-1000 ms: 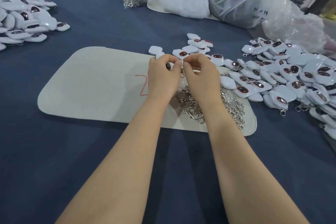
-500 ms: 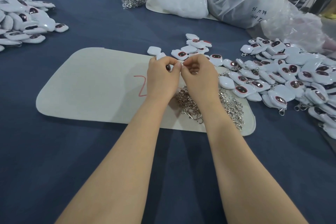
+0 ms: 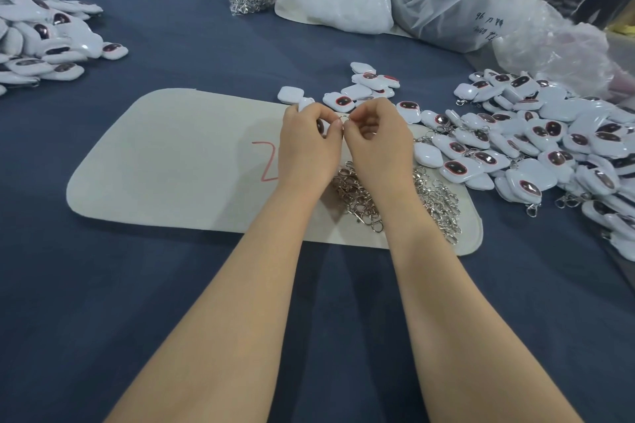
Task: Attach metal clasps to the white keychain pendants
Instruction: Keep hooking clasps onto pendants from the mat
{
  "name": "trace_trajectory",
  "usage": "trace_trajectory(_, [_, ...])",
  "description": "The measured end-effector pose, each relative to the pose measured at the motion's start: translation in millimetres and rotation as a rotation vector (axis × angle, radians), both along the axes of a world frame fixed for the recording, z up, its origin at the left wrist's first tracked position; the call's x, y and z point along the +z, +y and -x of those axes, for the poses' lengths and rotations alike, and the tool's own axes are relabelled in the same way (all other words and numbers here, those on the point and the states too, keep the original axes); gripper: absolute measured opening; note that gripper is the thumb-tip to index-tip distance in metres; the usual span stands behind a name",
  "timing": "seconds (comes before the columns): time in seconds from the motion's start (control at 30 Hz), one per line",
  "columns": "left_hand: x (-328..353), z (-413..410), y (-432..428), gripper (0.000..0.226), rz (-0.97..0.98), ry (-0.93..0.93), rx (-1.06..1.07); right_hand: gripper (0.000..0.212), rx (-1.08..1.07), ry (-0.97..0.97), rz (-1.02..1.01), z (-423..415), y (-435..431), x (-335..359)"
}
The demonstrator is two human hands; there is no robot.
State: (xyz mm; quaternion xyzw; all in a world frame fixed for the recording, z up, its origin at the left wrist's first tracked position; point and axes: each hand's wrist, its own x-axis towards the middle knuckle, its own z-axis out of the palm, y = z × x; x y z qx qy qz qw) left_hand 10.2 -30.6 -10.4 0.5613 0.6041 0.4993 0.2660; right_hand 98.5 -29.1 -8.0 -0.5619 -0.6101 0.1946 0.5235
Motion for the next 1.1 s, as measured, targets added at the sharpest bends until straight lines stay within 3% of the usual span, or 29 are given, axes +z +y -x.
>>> trace_trajectory(1.1, [-0.3,-4.6,-0.6,0.011,-0.063,-0.008,0.015,0.015,0.003,0.013,-0.023,2.3,-0.8,-1.7])
